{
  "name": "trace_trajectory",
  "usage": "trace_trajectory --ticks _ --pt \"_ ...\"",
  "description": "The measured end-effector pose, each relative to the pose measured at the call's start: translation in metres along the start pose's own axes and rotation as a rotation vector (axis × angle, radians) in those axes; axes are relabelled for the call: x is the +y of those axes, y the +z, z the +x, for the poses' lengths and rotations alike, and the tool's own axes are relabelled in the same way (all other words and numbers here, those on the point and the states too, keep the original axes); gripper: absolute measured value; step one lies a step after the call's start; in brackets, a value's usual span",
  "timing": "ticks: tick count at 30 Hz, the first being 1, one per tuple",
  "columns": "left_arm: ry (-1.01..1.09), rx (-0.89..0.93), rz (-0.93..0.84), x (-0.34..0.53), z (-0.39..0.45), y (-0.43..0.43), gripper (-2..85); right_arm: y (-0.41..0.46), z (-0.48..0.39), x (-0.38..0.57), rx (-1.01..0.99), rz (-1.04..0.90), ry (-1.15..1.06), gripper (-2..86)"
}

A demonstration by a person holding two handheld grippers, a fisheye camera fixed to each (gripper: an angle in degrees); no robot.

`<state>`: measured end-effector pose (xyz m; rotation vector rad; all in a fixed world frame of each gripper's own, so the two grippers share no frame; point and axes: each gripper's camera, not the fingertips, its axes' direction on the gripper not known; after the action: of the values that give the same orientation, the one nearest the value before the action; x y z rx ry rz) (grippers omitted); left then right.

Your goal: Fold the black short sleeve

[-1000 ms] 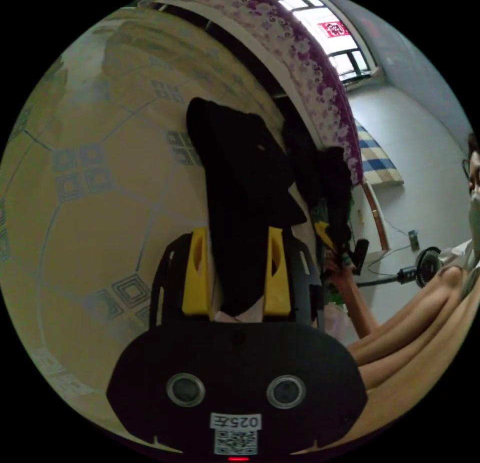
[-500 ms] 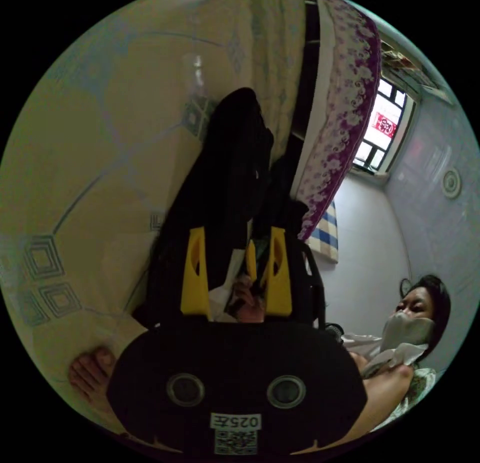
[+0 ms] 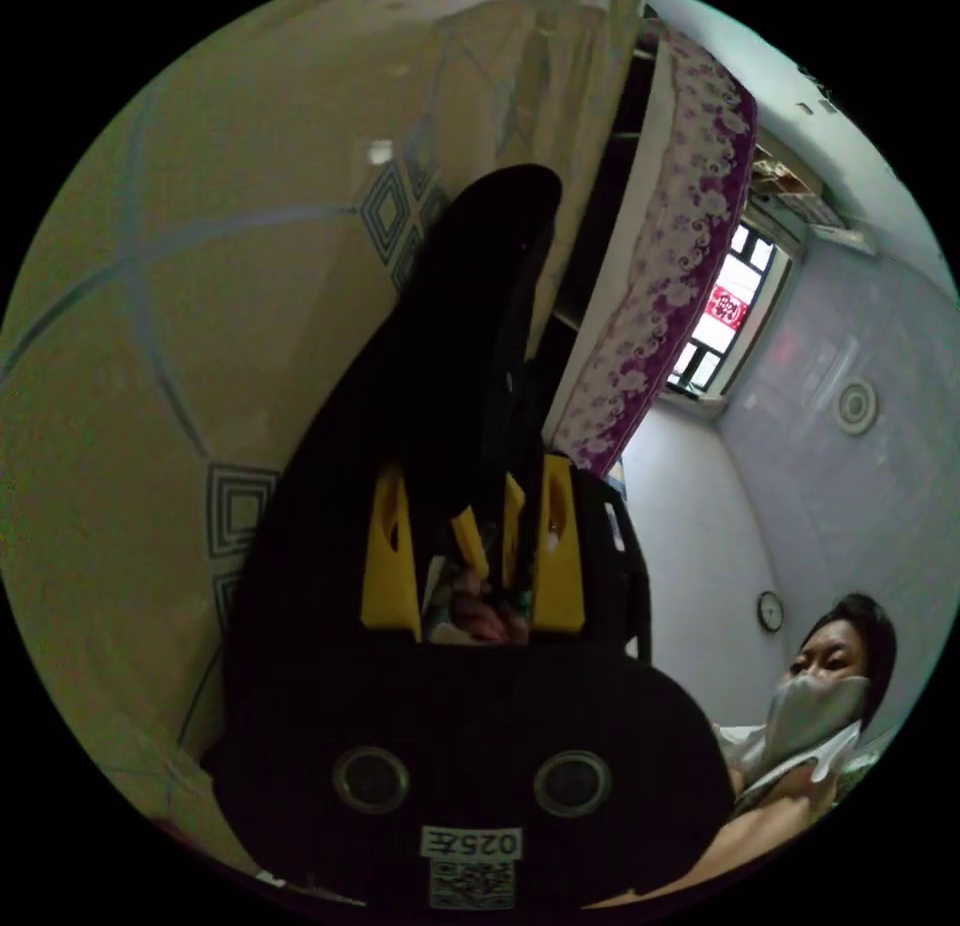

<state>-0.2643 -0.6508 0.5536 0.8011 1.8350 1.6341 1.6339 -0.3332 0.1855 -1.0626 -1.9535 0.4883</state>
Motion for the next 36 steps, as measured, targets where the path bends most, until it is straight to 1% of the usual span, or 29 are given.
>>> trace_trajectory --ticks 1,2,5,6,7,8,9,10,11,13,15,17,19,21,22,24,25,26,28,29,31,32,33,34,35,36 --pt "0.014 -0.057 0.012 0.004 0.007 0.0 7.0 -0.007 0.0 0.006 -0.056 -0.007 0.009 11.3" --pt "0.019 -0.061 0.013 0.006 0.011 0.0 5.0 -0.011 0.001 0.009 -0.08 -0.005 0.013 11.4" --pt "-0.019 0.072 -0.063 0.016 0.023 -0.006 2.0 -0.034 0.007 0.021 -0.148 0.019 0.043 12.2" --pt "0.006 0.147 -0.099 0.021 0.035 -0.015 1.4 -0.045 0.012 0.023 -0.225 0.052 0.068 13.2" --pt "0.08 0.199 -0.114 0.029 0.056 -0.028 1.0 -0.056 0.018 0.024 -0.361 0.113 0.094 14.9" --pt "0.134 0.213 -0.117 0.034 0.069 -0.035 0.9 -0.061 0.022 0.025 -0.43 0.145 0.124 16.1" --pt "0.242 0.19 -0.139 0.047 0.099 -0.052 0.8 -0.07 0.027 0.023 -0.544 0.195 0.179 18.8" --pt "0.383 0.148 -0.168 0.064 0.132 -0.071 0.7 -0.076 0.03 0.018 -0.613 0.215 0.214 21.7" --pt "0.456 0.121 -0.182 0.075 0.149 -0.082 0.7 -0.079 0.03 0.015 -0.631 0.218 0.225 22.4" --pt "0.686 0.071 -0.201 0.121 0.205 -0.125 0.7 -0.082 0.027 0.002 -0.64 0.212 0.268 23.8" --pt "0.754 0.069 -0.194 0.152 0.233 -0.156 0.6 -0.077 0.023 -0.007 -0.712 0.214 0.301 23.1" --pt "0.801 0.082 -0.157 0.18 0.252 -0.185 0.7 -0.067 0.016 -0.017 -0.77 0.173 0.34 23.1" --pt "0.843 0.086 -0.11 0.211 0.269 -0.211 0.7 -0.047 -0.005 -0.034 -0.686 0.026 0.313 21.8" --pt "0.878 0.053 -0.116 0.23 0.273 -0.215 0.8 -0.027 -0.014 -0.046 -0.65 -0.075 0.333 18.2" --pt "0.865 0.031 -0.119 0.238 0.268 -0.212 0.9 -0.014 -0.016 -0.054 -0.657 -0.133 0.357 10.1" --pt "0.782 0.012 -0.101 0.243 0.25 -0.204 1.1 -0.004 -0.022 -0.061 -0.625 -0.16 0.352 3.5" --pt "0.69 -0.006 -0.089 0.242 0.23 -0.198 1.2 -0.003 -0.026 -0.061 -0.615 -0.13 0.375 1.8" --pt "0.633 -0.018 -0.083 0.241 0.219 -0.195 1.4 -0.005 -0.029 -0.06 -0.593 -0.114 0.382 1.3" --pt "0.458 -0.128 -0.06 0.245 0.166 -0.178 2.3 -0.011 -0.046 -0.06 -0.464 -0.104 0.299 0.1" --pt "0.428 -0.165 -0.065 0.248 0.154 -0.172 2.7 -0.012 -0.049 -0.061 -0.431 -0.117 0.277 0.0" --pt "0.381 -0.314 -0.138 0.264 0.116 -0.143 6.0 -0.012 -0.053 -0.061 -0.346 -0.164 0.228 -0.2" --pt "0.376 -0.361 -0.156 0.268 0.112 -0.135 7.3 -0.011 -0.053 -0.061 -0.336 -0.174 0.224 -0.3" --pt "0.374 -0.451 -0.158 0.276 0.106 -0.122 9.8 -0.01 -0.053 -0.057 -0.325 -0.182 0.225 -0.2" --pt "0.374 -0.491 -0.128 0.282 0.105 -0.113 12.1 -0.007 -0.054 -0.053 -0.331 -0.191 0.226 -0.2" --pt "0.382 -0.493 -0.106 0.284 0.106 -0.109 12.8 -0.005 -0.055 -0.049 -0.338 -0.197 0.227 -0.1" --pt "0.387 -0.529 -0.049 0.284 0.11 -0.106 14.2 0.001 -0.057 -0.042 -0.357 -0.21 0.224 0.0"
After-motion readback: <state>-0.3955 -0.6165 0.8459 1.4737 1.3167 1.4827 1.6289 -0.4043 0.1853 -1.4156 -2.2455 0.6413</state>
